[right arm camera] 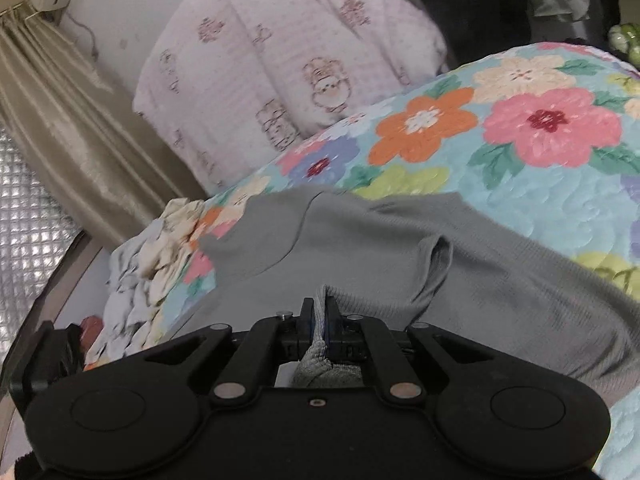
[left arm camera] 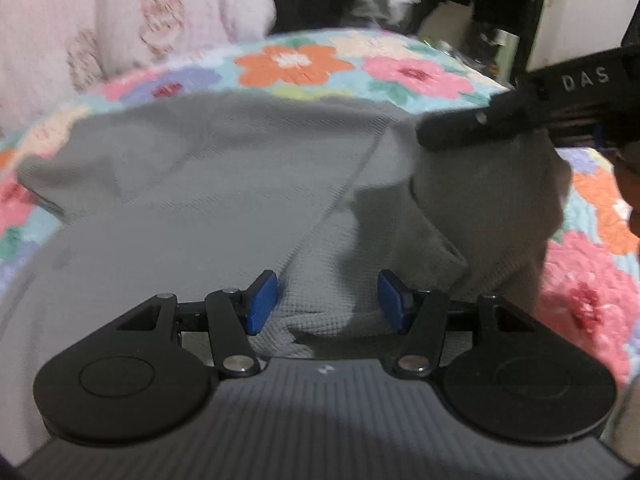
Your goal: Fold clothes
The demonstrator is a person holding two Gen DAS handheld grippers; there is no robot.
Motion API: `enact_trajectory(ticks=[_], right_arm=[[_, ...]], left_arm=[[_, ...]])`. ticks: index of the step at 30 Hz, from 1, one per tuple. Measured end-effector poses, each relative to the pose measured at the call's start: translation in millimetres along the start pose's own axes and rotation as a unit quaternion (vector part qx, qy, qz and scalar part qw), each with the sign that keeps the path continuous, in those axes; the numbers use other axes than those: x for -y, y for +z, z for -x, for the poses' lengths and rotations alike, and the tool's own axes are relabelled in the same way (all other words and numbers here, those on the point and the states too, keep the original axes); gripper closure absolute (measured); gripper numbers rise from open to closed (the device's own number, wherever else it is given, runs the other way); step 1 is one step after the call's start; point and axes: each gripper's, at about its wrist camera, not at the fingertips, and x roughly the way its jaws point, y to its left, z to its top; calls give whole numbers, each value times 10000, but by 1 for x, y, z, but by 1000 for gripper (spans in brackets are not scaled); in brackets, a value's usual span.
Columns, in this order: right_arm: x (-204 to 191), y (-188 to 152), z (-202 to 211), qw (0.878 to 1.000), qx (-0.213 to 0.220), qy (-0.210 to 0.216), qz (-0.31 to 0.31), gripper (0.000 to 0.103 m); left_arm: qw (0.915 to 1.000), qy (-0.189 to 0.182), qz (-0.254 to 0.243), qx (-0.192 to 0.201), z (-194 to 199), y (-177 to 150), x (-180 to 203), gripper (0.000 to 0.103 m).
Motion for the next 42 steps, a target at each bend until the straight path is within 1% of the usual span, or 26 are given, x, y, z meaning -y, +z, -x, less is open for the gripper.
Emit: enact_trajectory(ticks=[1,5,6,7,9,10,11,12,13,16,18,20,22,24,25,26,27,28,29,30,31,33,35,37,39,42], right_arm=[[1,1,0,10000,14,-26,-4,97],[3,2,6,9999,68,-126,50,97],[3,2,7,9999,65,-118,68,97],[3,2,8,9999,49,-100,83,97],[1,0,7,9999,0,-83,131,97],[1,0,5,9999,-14,-68,152,97],[2,-1,0,9999,-50,-56,119,97],[4,-1,-7,9999,-111,-51,50,97],[5,-1,-14,9998,-172,-46,-19,97],[-5,3,-29,9984,-101,-355,424,97],[-19,17,-32,9953,219,-509,799,97],[-34,34,-33,9910,610,-549,1053,97],[-47,53,-30,9868,1092,-373,1139,97],[-60,67,-33,9792,1472,-222,1381,97],[-67,73,-35,9742,1652,-162,1527,94],[-72,77,-41,9698,1698,-237,1732,72],[-73,77,-49,9685,1594,-548,1831,58],[-72,76,-58,9679,1451,-957,1816,50],[-67,73,-66,9665,1298,-1333,1768,50],[-58,69,-69,9662,1140,-1565,1704,50],[-48,65,-71,9665,983,-1708,1647,50],[-29,61,-74,9665,665,-1977,1498,50],[-10,69,-69,9702,276,-2115,1146,50],[11,69,-52,9774,268,-1960,742,49],[31,69,-33,9822,279,-1828,337,49],[54,66,-14,9820,303,-1865,-57,49]], left_arm=[[9998,-112,113,-79,0,0,-4,41],[9971,-546,514,-90,6,-2,-20,35],[9966,-626,523,-138,6,-3,-21,29],[9965,-644,477,-228,4,-3,-21,19],[9967,-602,406,-350,-1,-4,-19,16],[9970,-560,436,-302,-4,-4,-19,21],[9972,-545,430,-286,-6,-4,-18,31],[9973,-539,404,-291,-8,-2,-17,72],[9980,-476,355,-231,-7,1,-16,100],[9996,-212,181,32,3,12,-14,100],[9986,98,184,491,21,23,-20,100],[9934,460,381,984,42,35,-37,100],[9836,790,645,1487,61,46,-57,100],[9685,1137,1067,1940,69,52,-82,97],[9656,1331,1147,1916,62,55,-93,87],[9647,1521,1171,1805,53,58,-103,69],[9704,1625,1136,1381,35,61,-114,28],[9763,1688,1073,821,14,63,-125,24],[9791,1696,1082,297,-5,63,-135,27],[9799,1646,1124,24,-17,60,-141,33],[9811,1558,1148,-45,-23,56,-144,33],[9829,1413,1176,72,-22,47,-143,31],[9834,1313,1243,161,-17,40,-141,30],[9837,1239,1276,281,-10,38,-142,30],[9831,1117,1349,532,3,40,-143,30],[9809,853,1508,888,23,45,-145,30]])
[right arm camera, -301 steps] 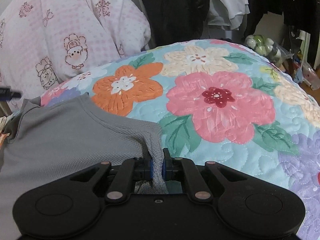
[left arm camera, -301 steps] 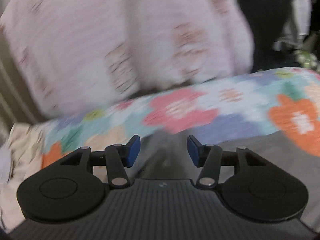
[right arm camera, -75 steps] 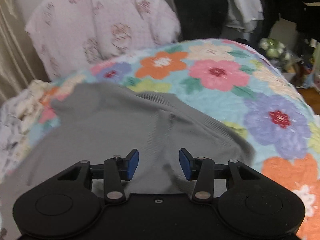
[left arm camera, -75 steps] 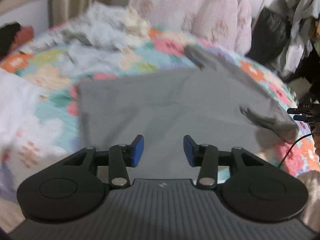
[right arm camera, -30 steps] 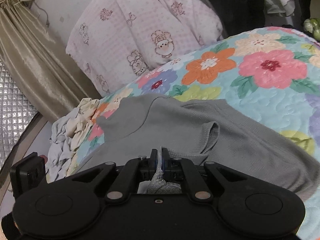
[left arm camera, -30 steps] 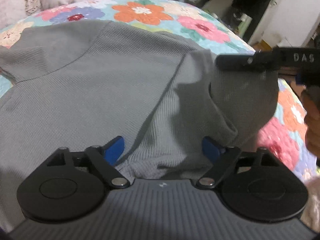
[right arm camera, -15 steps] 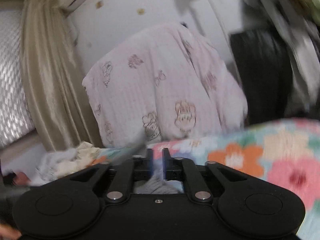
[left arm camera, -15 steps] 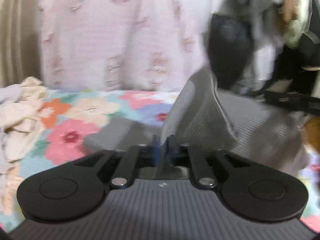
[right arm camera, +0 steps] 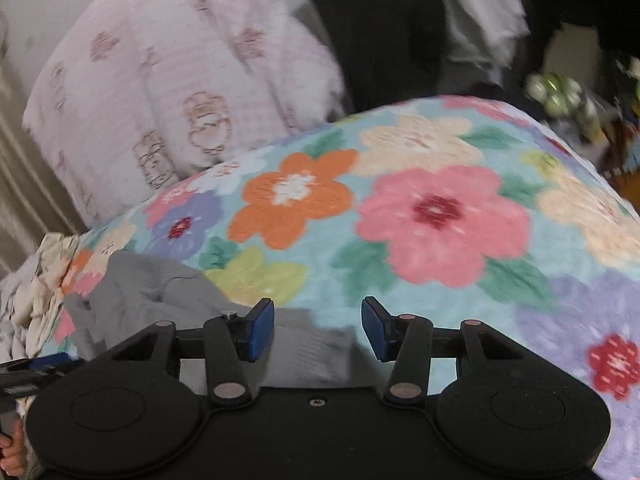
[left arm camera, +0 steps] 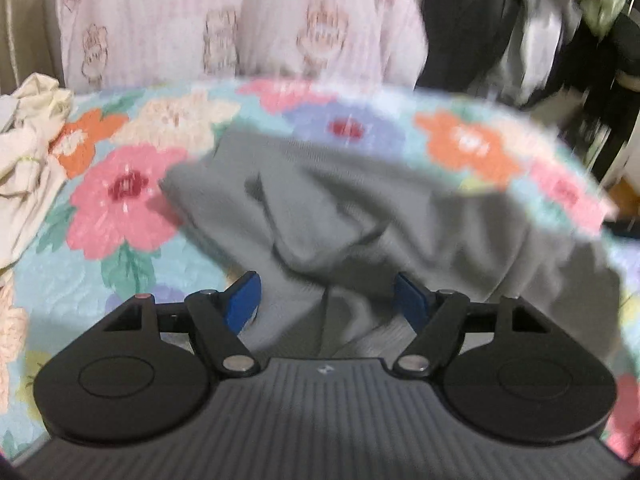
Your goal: Fold clothes
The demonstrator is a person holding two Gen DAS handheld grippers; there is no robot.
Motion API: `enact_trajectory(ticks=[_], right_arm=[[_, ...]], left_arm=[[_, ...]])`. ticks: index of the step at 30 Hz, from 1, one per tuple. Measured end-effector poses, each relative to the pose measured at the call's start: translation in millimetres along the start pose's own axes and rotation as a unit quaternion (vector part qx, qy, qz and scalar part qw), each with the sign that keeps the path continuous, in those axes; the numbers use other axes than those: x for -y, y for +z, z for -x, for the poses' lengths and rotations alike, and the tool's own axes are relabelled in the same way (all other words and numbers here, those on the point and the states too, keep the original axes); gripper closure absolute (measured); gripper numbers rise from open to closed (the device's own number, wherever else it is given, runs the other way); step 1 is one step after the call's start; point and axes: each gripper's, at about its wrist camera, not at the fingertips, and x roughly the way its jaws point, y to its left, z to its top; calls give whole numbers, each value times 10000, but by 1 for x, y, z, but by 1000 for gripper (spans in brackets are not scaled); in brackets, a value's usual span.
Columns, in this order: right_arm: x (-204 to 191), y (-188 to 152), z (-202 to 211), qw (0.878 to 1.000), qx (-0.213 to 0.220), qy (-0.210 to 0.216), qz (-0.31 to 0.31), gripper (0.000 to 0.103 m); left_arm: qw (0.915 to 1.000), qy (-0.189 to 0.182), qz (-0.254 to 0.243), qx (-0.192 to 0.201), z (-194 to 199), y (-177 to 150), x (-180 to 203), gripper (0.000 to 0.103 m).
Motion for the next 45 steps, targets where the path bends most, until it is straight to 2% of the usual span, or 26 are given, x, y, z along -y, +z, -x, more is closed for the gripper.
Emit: enact_trajectory(ticks=[2,4,6,9,11,13,15,16,17,18,19,20,22,24,25,27,29,30,33,37,40,42,44,45], right_arm=[[18,-2,2,9992,-9,29,-396,48],[33,-1,0,9954,17,375,-884,48],[35,2,0,9911,59,801,-1057,48],[21,5,0,9929,41,1011,-624,47],[7,2,-5,9968,-96,779,-155,38],[-6,-6,-12,9975,-384,520,283,38],[-19,-14,-20,9949,-630,397,676,38],[-24,-18,-23,9940,-576,403,839,41],[-30,-20,-24,9939,-380,359,970,80],[-35,-23,-21,9941,-28,207,1067,101],[-40,-26,-16,9926,398,12,1148,99],[-47,-26,-9,9901,685,-183,1212,99],[-55,-22,9,9875,955,-456,1166,99],[-53,-15,20,9887,1006,-515,987,99],[-50,-12,20,9905,887,-540,907,99],[-41,-12,3,9940,403,-637,788,99],[-34,-15,-18,9938,-126,-841,722,99],[-32,-17,-26,9926,-286,-889,777,98],[-35,-18,-37,9877,-530,-993,1086,97],[-38,-12,-32,9860,-405,-1057,1226,96],[-42,-6,-15,9896,-14,-746,1232,101],[-48,-1,1,9908,428,-400,1219,101],[-54,3,12,9896,773,-131,1207,101],[-56,5,13,9892,835,-86,1204,101]], left_arm=[[9992,-315,225,61,8,7,-4,29],[9968,-576,532,-166,2,15,-7,29],[9940,-717,736,-364,-7,21,-9,29],[9962,-524,422,-553,-25,22,1,28],[9956,-357,90,-861,-41,21,10,28],[9952,-209,-195,-938,-53,20,18,28],[9950,-89,-243,-963,-63,20,19,31],[9951,-8,-223,-967,-69,21,19,52],[9942,180,-133,-1053,-75,22,17,69],[9922,417,51,-1175,-80,26,12,91],[9925,602,211,-1040,-78,32,6,93],[9948,747,266,-633,-68,40,2,94],[9959,893,129,66,-45,50,2,94],[9957,849,-46,371,-33,55,4,94],[9949,904,-159,414,-31,55,6,94],[9926,1134,-386,219,-41,49,8,94],[9892,1406,-312,-278,-61,39,2,94],[9862,1543,-249,-548,-72,33,-2,94],[9849,1573,-222,-688,-84,24,-8,94],[9854,1528,-695,-266,-74,29,5,94],[9824,1386,-1133,537,-49,45,21,94],[9737,1534,-1243,1137,-26,56,28,95],[9623,1798,-1151,1685,-6,63,26,95],[9615,1871,-1147,1656,-9,66,21,95]])
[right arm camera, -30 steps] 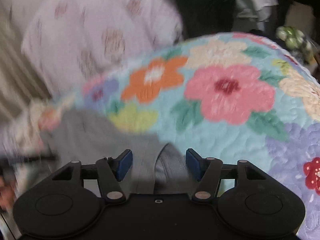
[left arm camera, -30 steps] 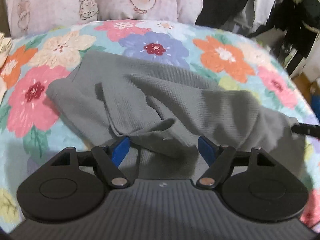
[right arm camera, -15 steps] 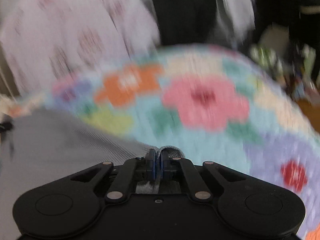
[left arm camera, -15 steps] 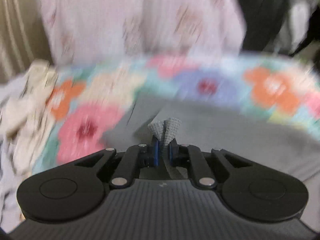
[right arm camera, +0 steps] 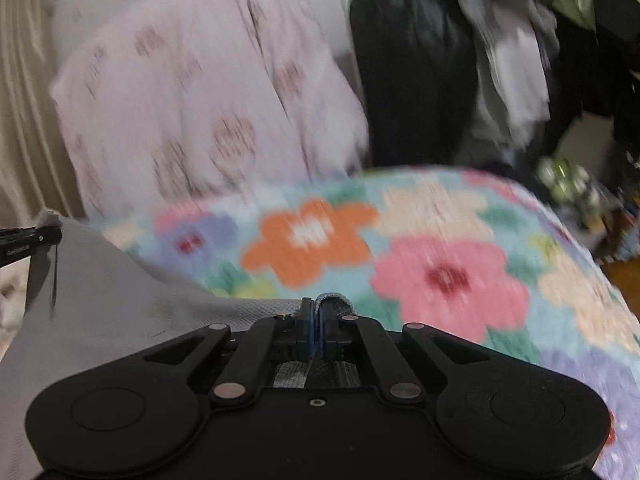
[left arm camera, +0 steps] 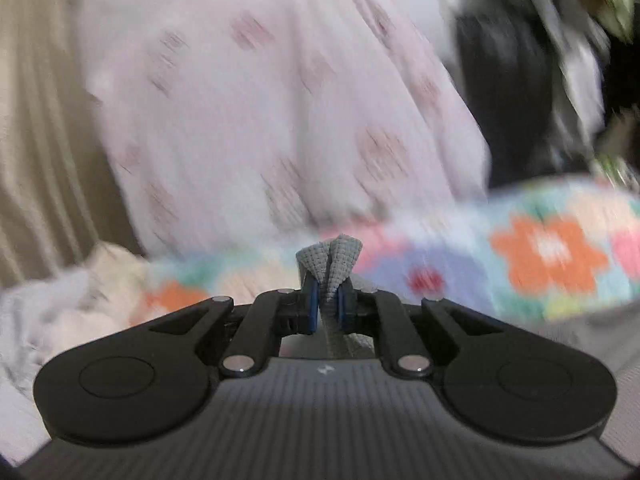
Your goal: Fold clothes
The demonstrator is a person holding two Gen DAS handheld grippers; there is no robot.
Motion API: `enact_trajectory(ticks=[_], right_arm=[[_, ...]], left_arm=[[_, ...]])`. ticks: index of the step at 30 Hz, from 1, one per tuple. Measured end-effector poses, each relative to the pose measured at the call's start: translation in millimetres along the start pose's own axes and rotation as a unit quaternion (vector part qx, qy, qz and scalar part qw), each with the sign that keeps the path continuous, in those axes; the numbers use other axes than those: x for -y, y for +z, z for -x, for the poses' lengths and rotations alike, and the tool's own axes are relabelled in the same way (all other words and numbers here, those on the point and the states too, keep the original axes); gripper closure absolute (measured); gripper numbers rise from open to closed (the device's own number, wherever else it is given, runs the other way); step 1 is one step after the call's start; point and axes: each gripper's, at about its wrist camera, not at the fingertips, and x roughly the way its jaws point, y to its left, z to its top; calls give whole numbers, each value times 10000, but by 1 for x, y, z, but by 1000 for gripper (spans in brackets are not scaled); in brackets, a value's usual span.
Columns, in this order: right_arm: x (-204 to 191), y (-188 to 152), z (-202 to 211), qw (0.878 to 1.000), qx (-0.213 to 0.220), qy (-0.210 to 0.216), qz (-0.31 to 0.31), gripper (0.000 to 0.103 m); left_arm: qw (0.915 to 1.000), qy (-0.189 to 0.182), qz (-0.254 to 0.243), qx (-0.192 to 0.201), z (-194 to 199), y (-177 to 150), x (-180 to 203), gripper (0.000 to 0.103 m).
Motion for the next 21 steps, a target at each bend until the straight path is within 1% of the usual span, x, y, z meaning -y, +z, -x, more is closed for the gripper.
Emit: enact_trajectory(ticks=[2,3,4,6,7,9,11,12,13,14,16,17,18,19,21], right_arm=[[-4,-1,-6,10000,-40,-63,40,101],[-6,-4,-14,9997,-141,-151,109,101],[-8,-8,-24,9991,-298,-217,198,101],[-10,-18,-45,9969,-625,-311,360,101],[-10,-22,-53,9958,-738,-354,409,101],[-10,-30,-65,9942,-899,-403,426,99],[-4,-30,-69,9947,-933,-360,256,99],[-2,-30,-69,9948,-941,-350,177,99],[1,-30,-69,9949,-948,-340,98,98],[3,-30,-68,9950,-942,-339,20,94],[6,-32,-63,9950,-916,-380,-121,83],[8,-33,-60,9947,-909,-440,-173,71],[9,-35,-57,9935,-942,-603,-216,63],[9,-36,-53,9908,-1015,-855,-263,52],[8,-36,-40,9840,-1099,-1305,-508,51]], left_arm=[[9995,38,-108,-307,-21,-5,-5,94],[9980,68,-83,-629,-36,-13,-8,94],[9945,64,-50,-1048,-54,-24,-11,94],[9824,17,-101,-1863,-87,-49,-12,93],[9802,28,-223,-1967,-93,-55,-9,92],[9798,80,-544,-1922,-96,-61,-1,90],[9795,138,-767,-1856,-93,-56,4,89],[9786,157,-821,-1879,-89,-53,5,82],[9782,175,-838,-1894,-85,-48,3,70],[9789,186,-816,-1861,-75,-44,2,64],[9825,162,-652,-1736,-51,-35,-10,49],[9837,119,-496,-1725,-38,-32,-19,44],[9844,66,-322,-1731,-26,-30,-28,36],[9852,-38,-131,-1706,-11,-31,-39,34],[9834,-96,236,-1798,22,-44,-63,34]])
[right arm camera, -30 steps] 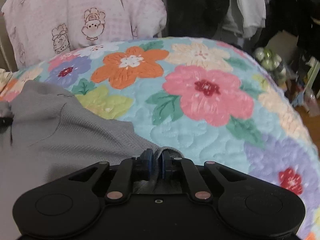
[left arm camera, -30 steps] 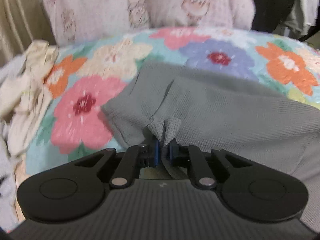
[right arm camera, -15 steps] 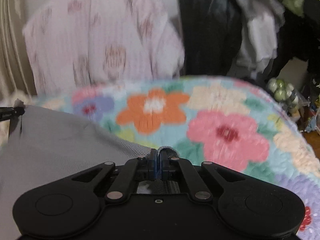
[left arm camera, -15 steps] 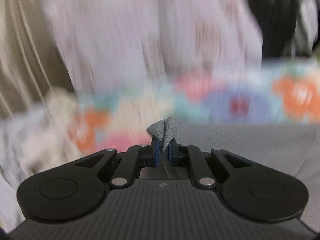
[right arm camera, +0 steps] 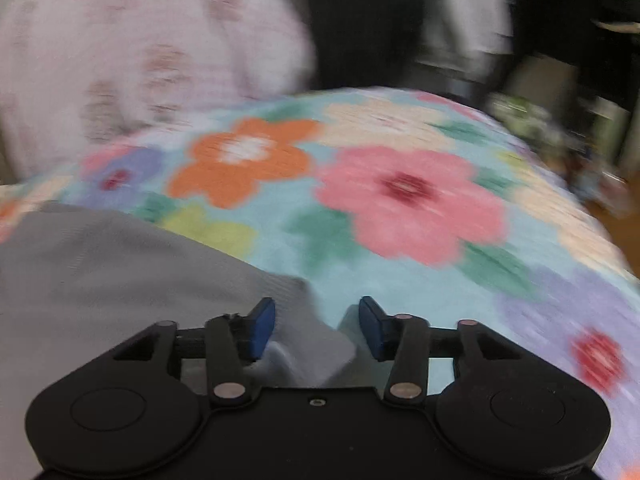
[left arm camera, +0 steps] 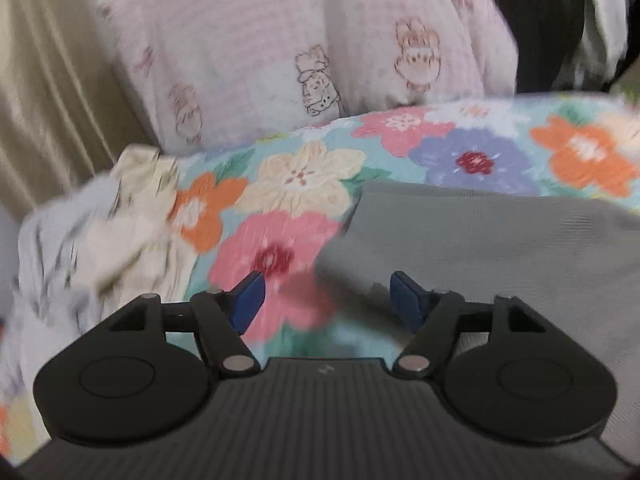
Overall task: Fold clothes
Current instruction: 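Lay the lifted shirt part down with the left gripper and grasp the edge again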
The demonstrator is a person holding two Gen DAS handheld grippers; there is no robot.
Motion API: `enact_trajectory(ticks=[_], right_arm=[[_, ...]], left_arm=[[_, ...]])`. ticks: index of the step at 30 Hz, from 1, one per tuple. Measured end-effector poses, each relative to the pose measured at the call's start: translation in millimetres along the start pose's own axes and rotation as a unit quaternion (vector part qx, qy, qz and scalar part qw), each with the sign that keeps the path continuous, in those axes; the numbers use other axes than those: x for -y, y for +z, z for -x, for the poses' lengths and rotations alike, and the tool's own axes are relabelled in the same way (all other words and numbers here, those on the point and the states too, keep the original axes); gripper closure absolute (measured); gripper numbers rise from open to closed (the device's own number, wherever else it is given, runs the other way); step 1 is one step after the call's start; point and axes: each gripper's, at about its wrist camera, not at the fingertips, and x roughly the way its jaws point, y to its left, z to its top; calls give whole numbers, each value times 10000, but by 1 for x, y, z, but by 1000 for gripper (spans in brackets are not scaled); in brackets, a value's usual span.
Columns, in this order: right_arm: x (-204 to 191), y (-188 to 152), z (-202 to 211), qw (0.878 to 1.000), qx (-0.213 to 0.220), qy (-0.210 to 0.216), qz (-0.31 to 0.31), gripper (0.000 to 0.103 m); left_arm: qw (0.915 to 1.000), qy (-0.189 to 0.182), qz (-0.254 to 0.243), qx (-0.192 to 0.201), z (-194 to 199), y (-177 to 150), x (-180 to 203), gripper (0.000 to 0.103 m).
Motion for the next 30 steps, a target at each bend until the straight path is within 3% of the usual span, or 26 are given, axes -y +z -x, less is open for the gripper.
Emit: enact_trajectory(ticks=[5,11,13,16,20,22,26,28,30], right_arm=[[-7,-11,32,9994,238,204,125,51],[-40,-43,79,9957,249,749,479,51],[-54,-55,91,9917,189,1119,603,50],[-72,-74,102,9846,-5,1594,722,50],[-78,-100,112,9772,-264,2029,558,50],[-79,-110,117,9740,-313,2200,452,50],[-76,-118,124,9699,-191,2427,98,50],[-79,-122,126,9653,-178,2603,-69,50],[-85,-125,123,9596,-300,2786,-234,50]], left_arm=[[9966,-46,737,-367,68,-75,-62,34],[9894,533,1179,-657,141,-170,-127,34],[9842,668,1473,-719,161,-204,-146,33],[9740,500,2108,-667,181,-249,-168,33],[9631,-192,2656,-382,188,-279,-176,33],[9678,-561,2447,-178,188,-271,-171,33],[9941,-119,993,-421,161,-244,-145,33],[9961,-105,559,-668,139,-241,-142,33],[9948,-122,568,-842,121,-246,-147,33]])
